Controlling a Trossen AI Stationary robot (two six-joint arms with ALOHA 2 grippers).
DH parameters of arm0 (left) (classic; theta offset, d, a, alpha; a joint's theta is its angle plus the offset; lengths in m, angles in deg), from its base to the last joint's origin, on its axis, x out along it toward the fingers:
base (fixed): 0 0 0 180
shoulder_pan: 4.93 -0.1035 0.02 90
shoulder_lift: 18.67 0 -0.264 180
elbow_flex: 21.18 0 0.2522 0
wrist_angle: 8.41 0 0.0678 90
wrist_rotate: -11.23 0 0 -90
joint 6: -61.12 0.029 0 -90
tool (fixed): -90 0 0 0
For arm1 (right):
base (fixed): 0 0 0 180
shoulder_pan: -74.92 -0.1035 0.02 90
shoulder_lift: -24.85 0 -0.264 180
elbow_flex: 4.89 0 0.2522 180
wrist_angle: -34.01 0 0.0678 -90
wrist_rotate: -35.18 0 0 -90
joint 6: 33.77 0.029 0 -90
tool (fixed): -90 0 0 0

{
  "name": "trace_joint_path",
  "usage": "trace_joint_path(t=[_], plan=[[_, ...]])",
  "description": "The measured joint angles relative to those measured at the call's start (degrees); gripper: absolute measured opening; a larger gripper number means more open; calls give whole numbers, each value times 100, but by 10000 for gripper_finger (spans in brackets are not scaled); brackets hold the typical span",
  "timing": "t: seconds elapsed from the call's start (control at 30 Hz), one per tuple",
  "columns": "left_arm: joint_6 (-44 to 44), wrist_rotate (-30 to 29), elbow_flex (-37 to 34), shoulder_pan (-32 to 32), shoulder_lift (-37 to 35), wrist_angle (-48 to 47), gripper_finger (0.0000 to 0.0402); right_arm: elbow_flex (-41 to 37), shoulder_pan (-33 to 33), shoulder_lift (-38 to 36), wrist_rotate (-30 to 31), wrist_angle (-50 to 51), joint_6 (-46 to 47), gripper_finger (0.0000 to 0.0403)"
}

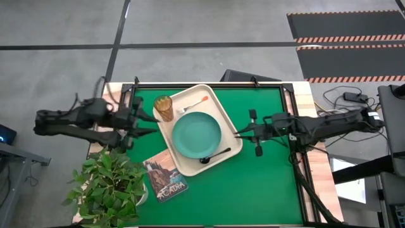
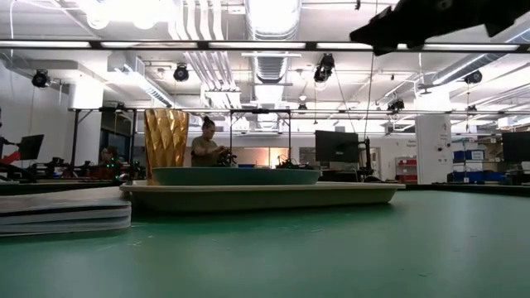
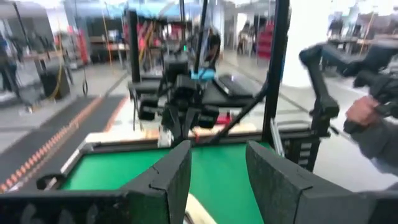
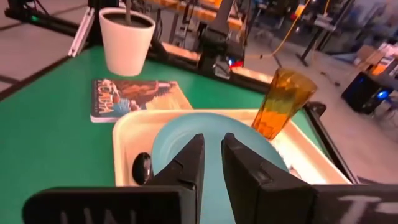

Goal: Pick and place plate/cup/fork/spoon on tray
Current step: Return to Home Position

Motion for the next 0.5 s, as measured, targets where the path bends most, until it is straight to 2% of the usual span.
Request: trace_joint_path(t=[0.2,0.4,0.5], plan=[[475,-3,-539,0,-1052,-183,136,-550,0,-812,0,-216,-3,43],[477,-4,-1378,0,-2149,-228,135,-993,0,-1590,0,-301,39,43],[430,-112,-1812,0,-2628,-206,120,-1238,0,-1970,0,-295,32,43]])
